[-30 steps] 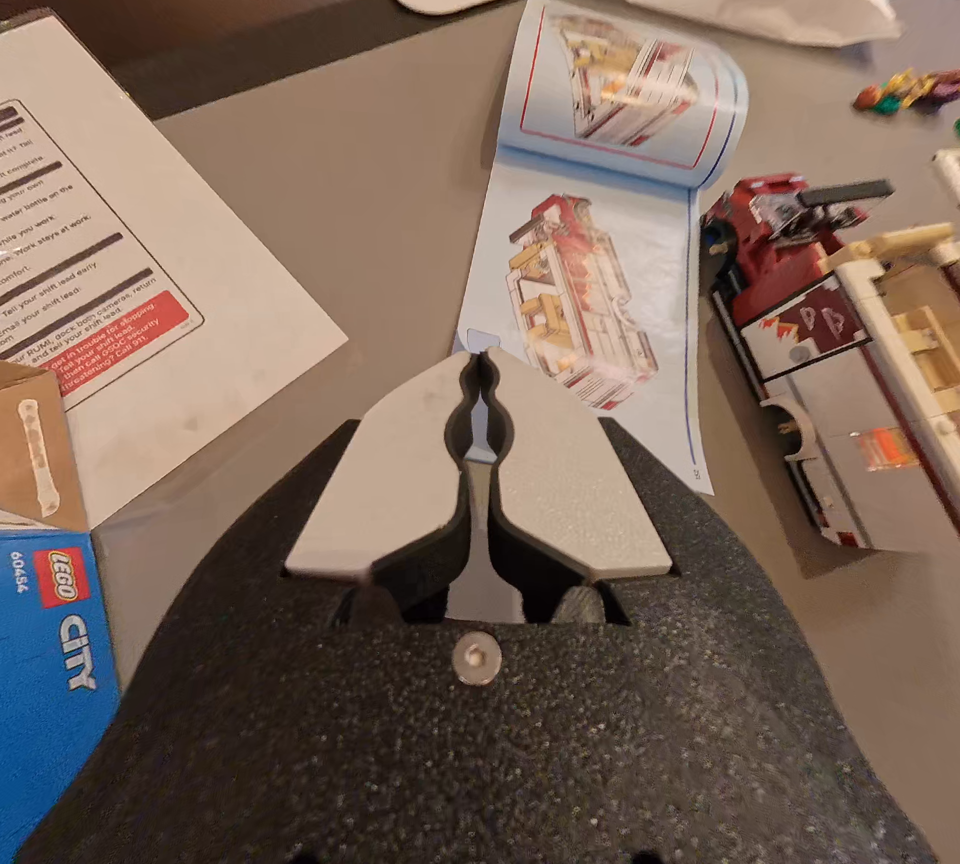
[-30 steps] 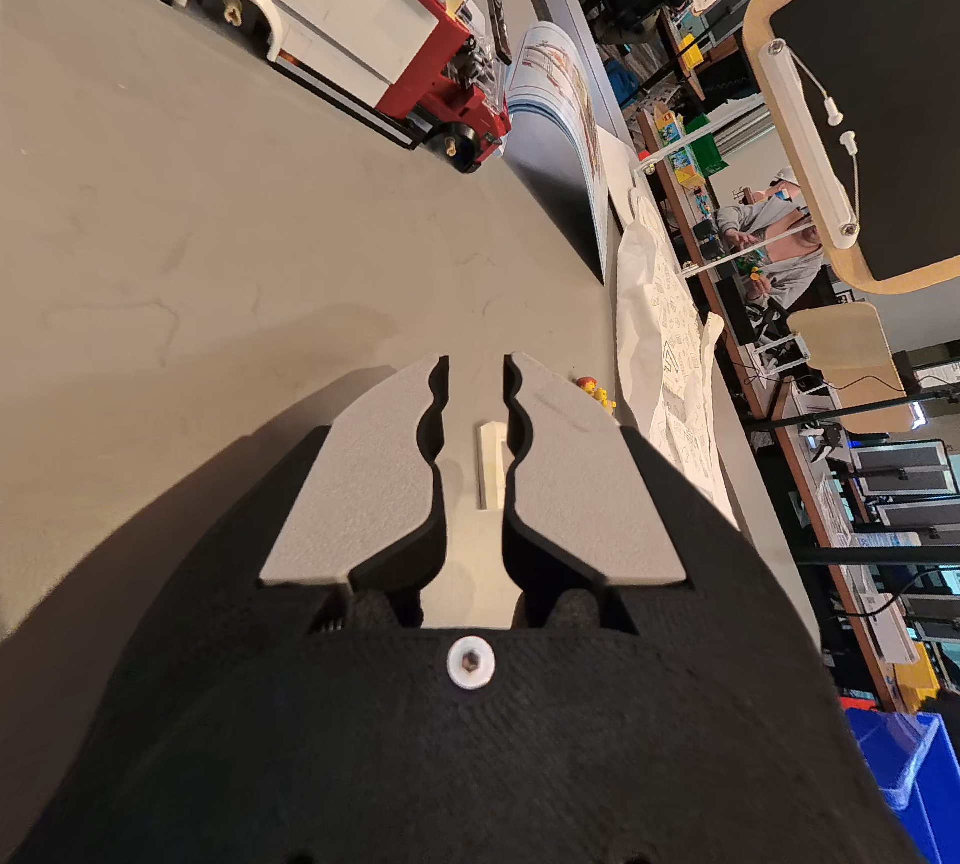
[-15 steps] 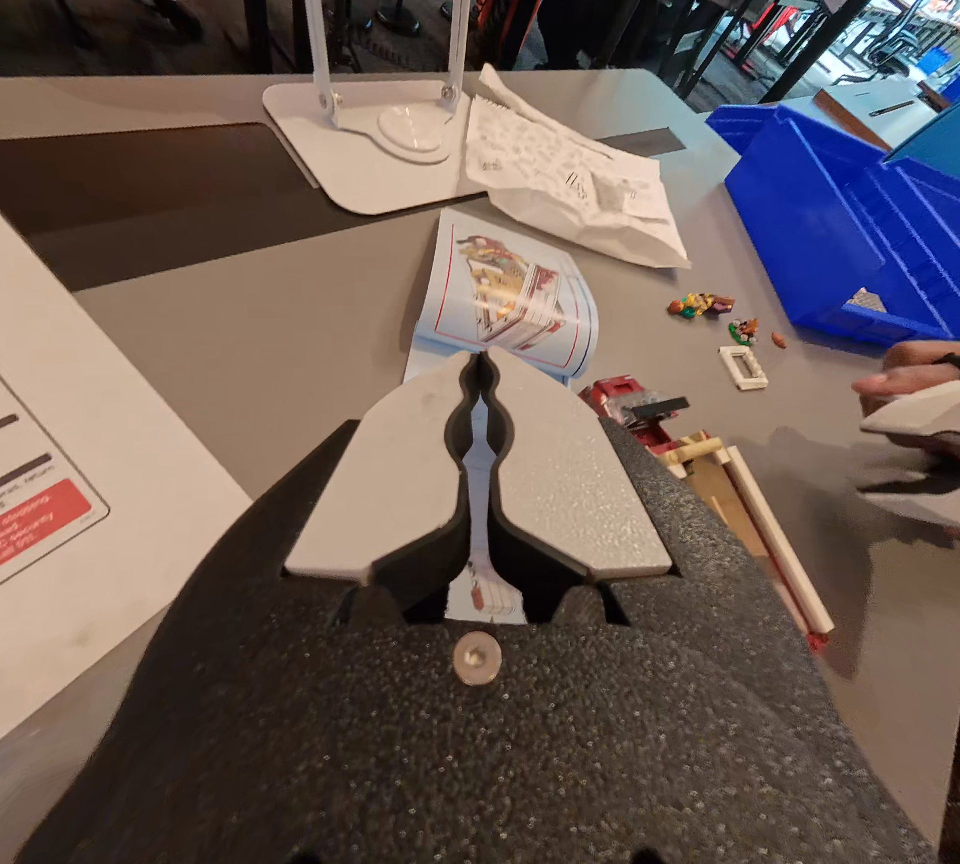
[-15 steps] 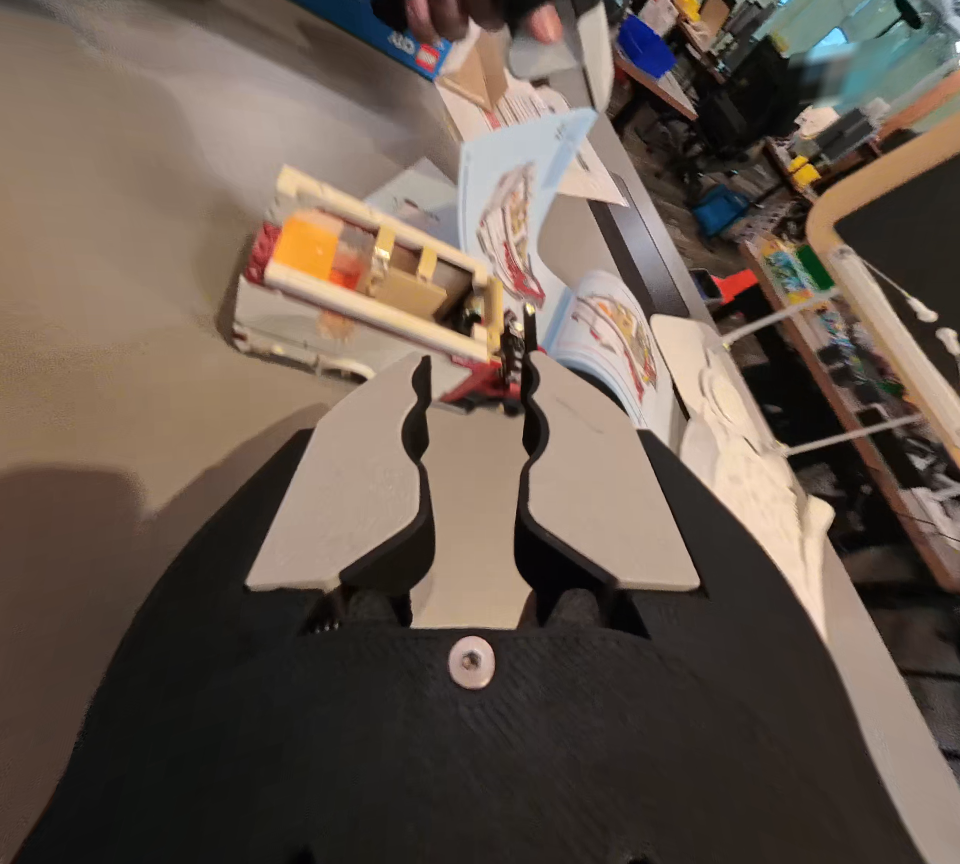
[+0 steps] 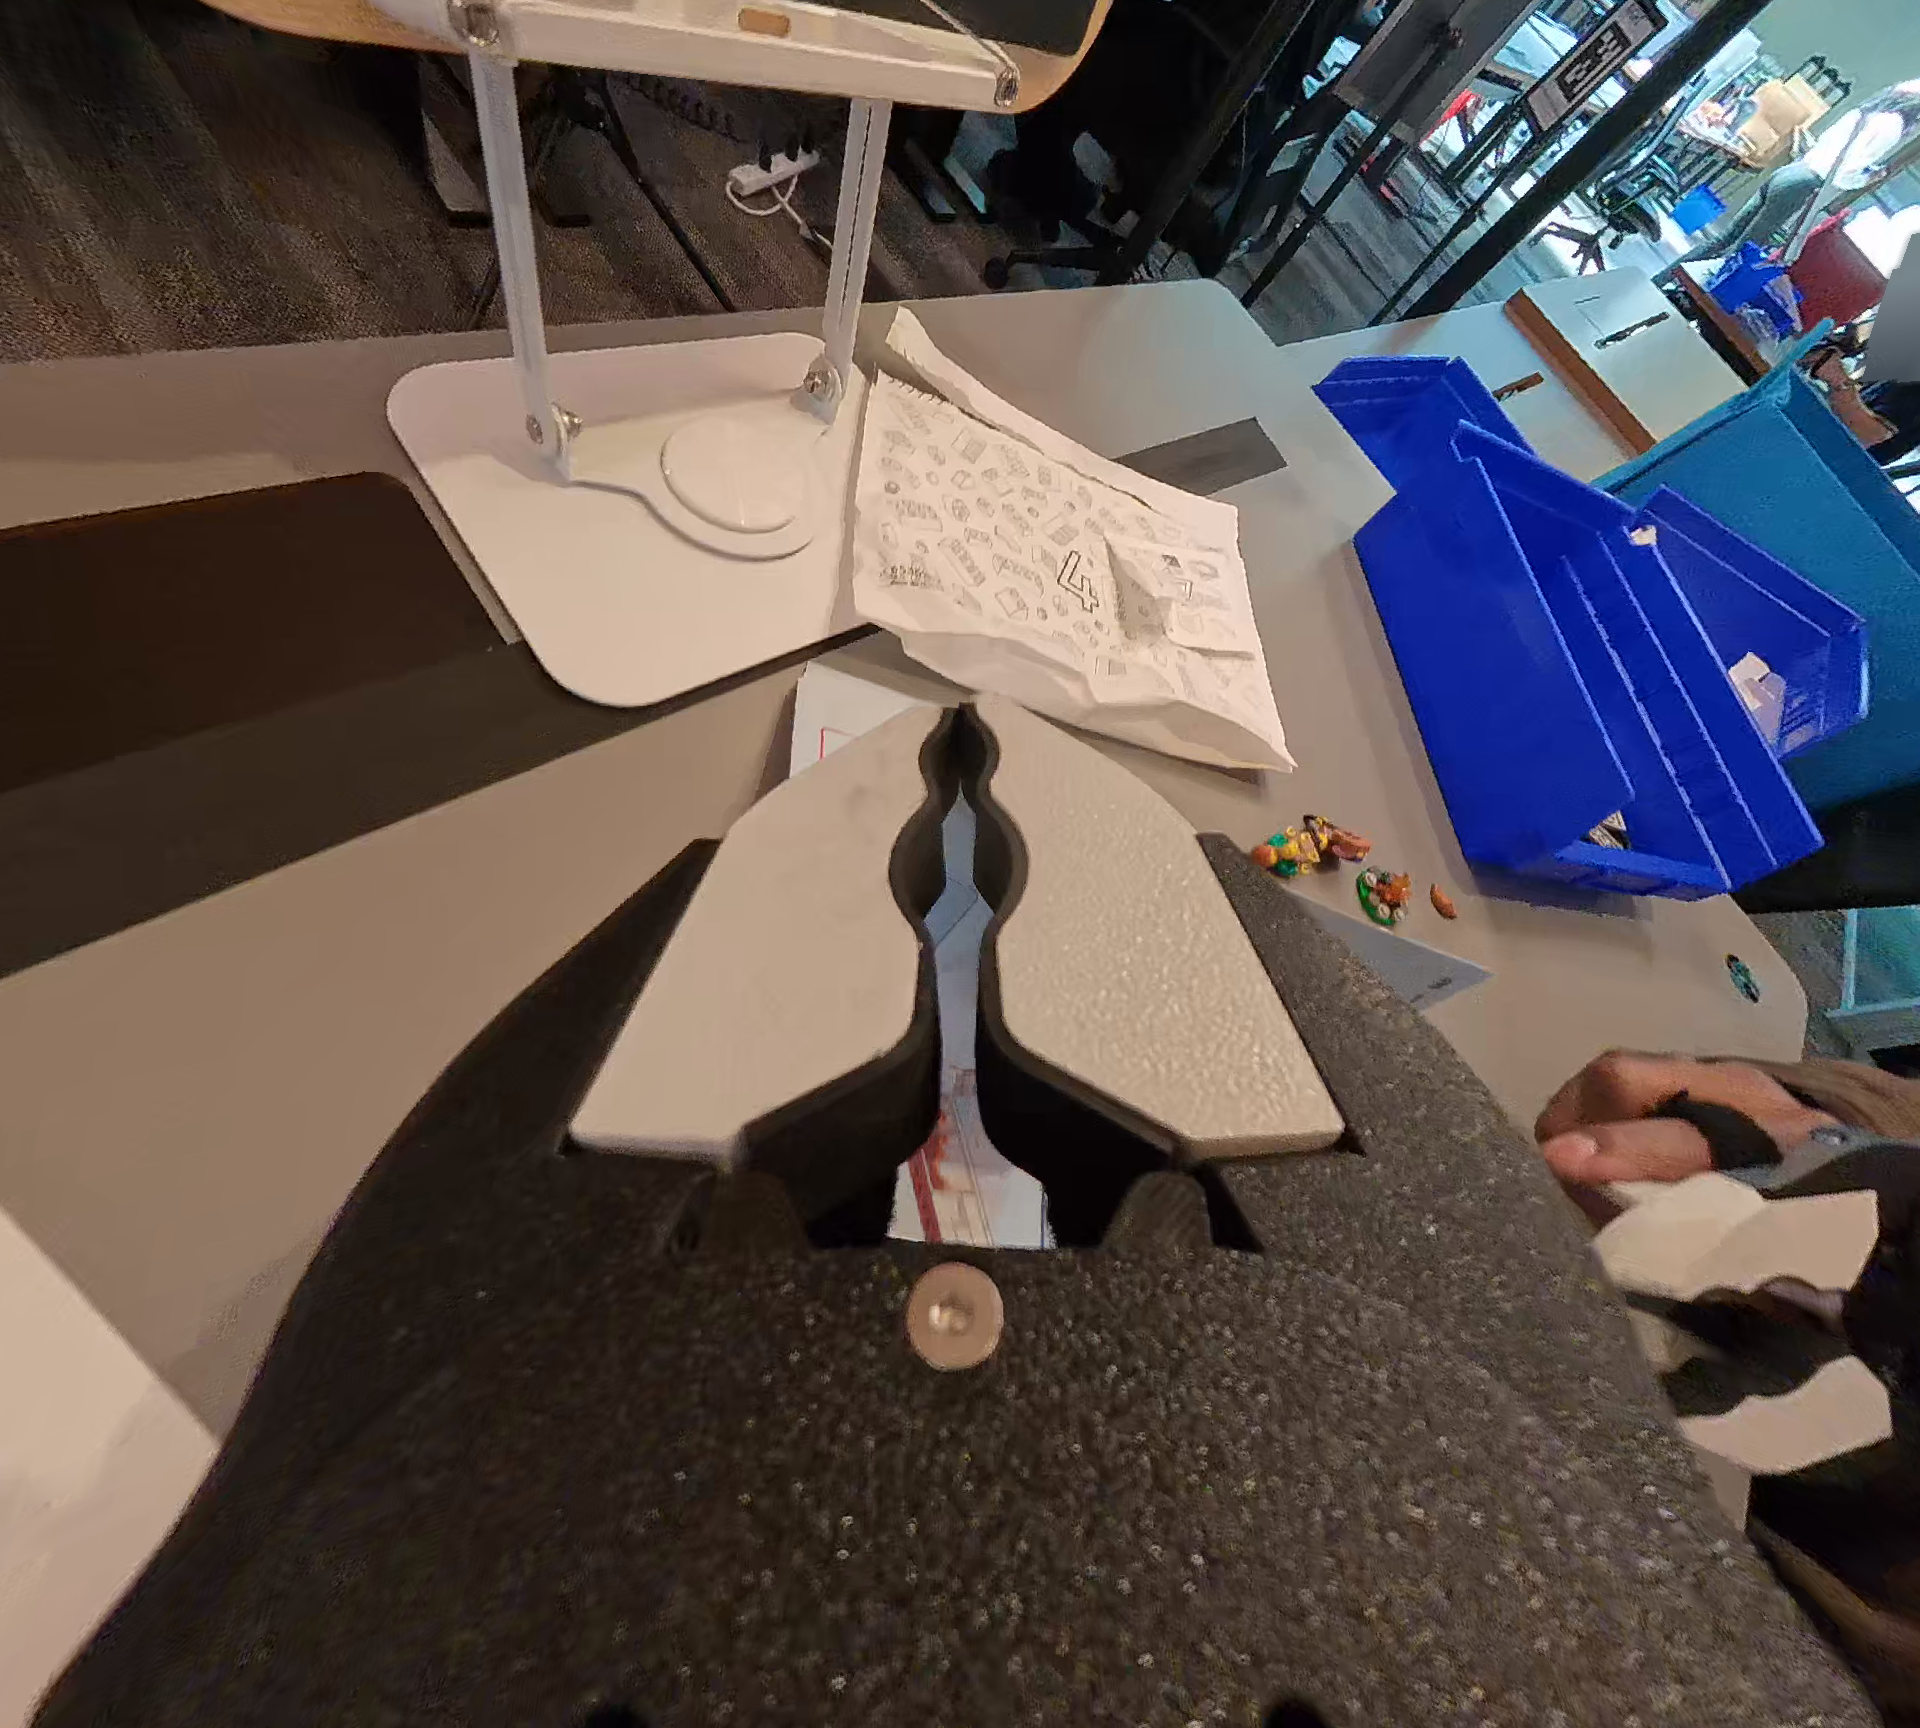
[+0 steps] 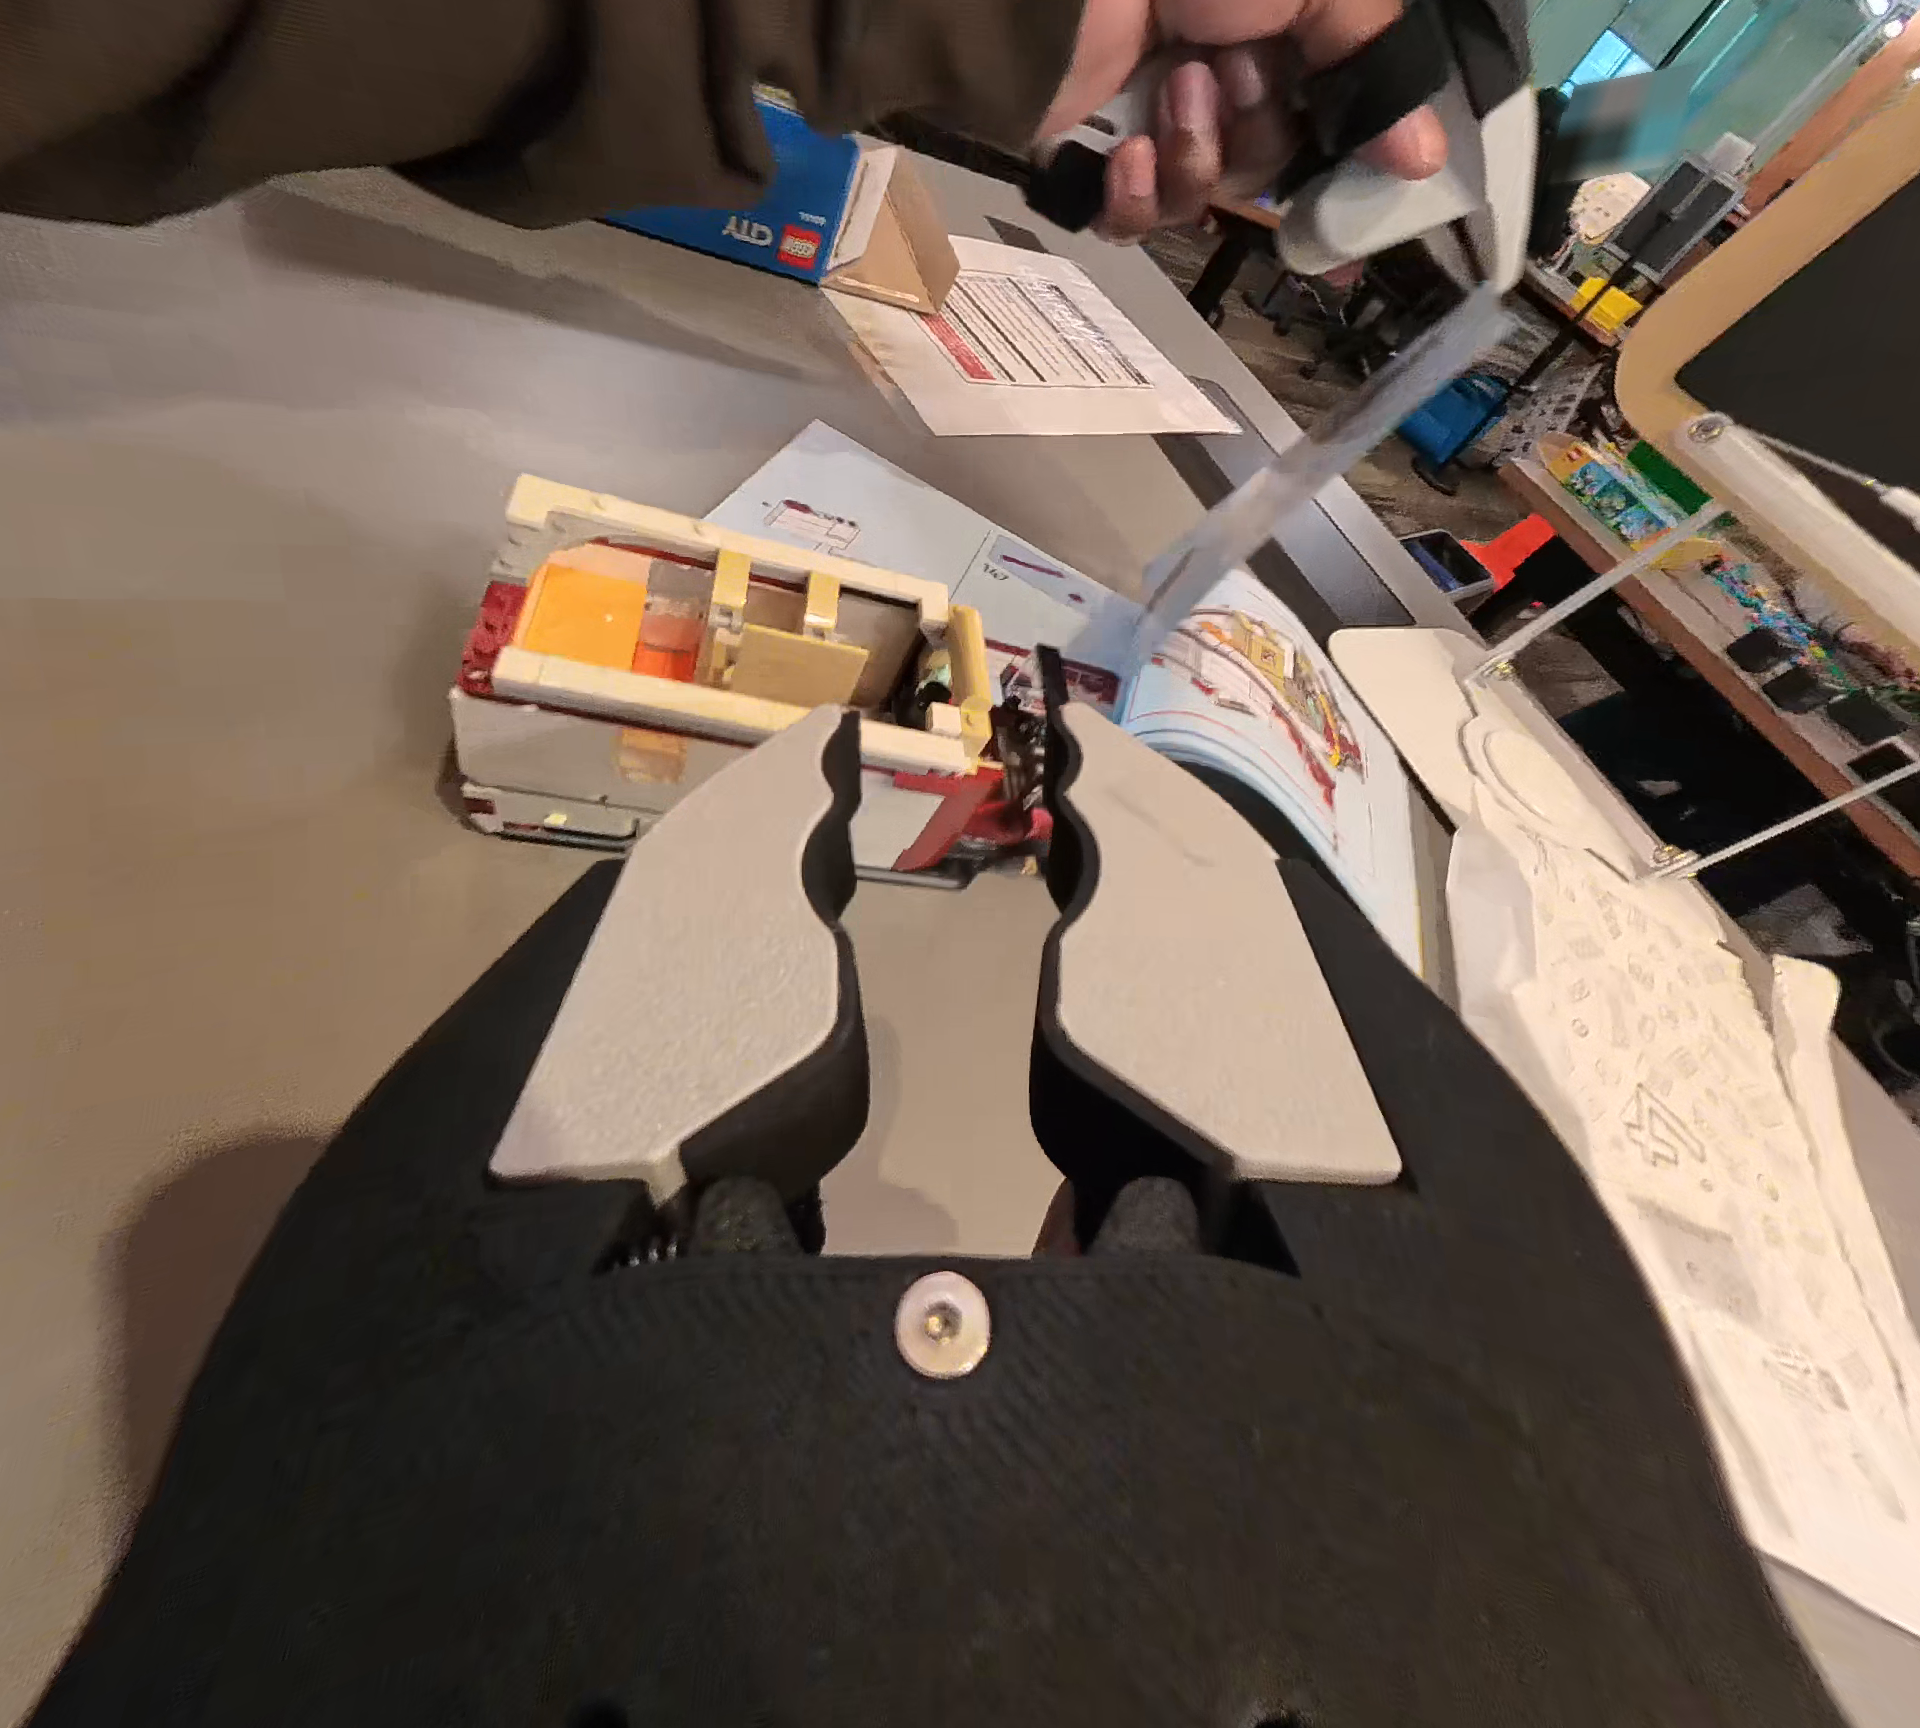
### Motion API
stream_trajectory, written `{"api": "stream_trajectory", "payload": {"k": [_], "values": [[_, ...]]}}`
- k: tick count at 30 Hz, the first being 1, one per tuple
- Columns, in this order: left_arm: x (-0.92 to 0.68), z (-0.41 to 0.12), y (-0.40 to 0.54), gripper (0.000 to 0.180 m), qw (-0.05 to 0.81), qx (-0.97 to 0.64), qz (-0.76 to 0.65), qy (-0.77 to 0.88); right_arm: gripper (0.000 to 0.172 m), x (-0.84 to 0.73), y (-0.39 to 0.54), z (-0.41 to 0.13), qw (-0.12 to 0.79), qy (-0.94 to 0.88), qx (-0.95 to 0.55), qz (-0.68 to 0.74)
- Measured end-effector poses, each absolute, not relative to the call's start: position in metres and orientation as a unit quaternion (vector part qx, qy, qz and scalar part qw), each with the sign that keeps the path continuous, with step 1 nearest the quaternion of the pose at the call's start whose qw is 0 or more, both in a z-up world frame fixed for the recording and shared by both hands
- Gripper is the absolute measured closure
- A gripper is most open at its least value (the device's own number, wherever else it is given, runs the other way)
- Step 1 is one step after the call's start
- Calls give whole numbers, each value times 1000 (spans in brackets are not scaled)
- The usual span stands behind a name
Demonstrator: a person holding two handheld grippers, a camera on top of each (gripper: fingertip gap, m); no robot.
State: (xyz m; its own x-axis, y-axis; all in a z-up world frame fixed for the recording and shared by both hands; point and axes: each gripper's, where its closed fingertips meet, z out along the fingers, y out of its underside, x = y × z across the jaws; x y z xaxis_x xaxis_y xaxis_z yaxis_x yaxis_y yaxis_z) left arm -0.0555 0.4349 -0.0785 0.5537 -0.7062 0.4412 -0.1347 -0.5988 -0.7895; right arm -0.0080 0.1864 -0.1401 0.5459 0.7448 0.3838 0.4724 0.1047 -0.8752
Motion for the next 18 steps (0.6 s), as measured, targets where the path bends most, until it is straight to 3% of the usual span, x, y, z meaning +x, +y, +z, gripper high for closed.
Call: {"api": "stream_trajectory", "payload": {"k": [16,18], "values": [[42,-124,490,180,314,-823,-370,295,138,9,160,-188,547,-483,-670,138],[46,-130,494,168,319,-824,-354,306,138,8,159,-192,542,-487,-671,137]]}}
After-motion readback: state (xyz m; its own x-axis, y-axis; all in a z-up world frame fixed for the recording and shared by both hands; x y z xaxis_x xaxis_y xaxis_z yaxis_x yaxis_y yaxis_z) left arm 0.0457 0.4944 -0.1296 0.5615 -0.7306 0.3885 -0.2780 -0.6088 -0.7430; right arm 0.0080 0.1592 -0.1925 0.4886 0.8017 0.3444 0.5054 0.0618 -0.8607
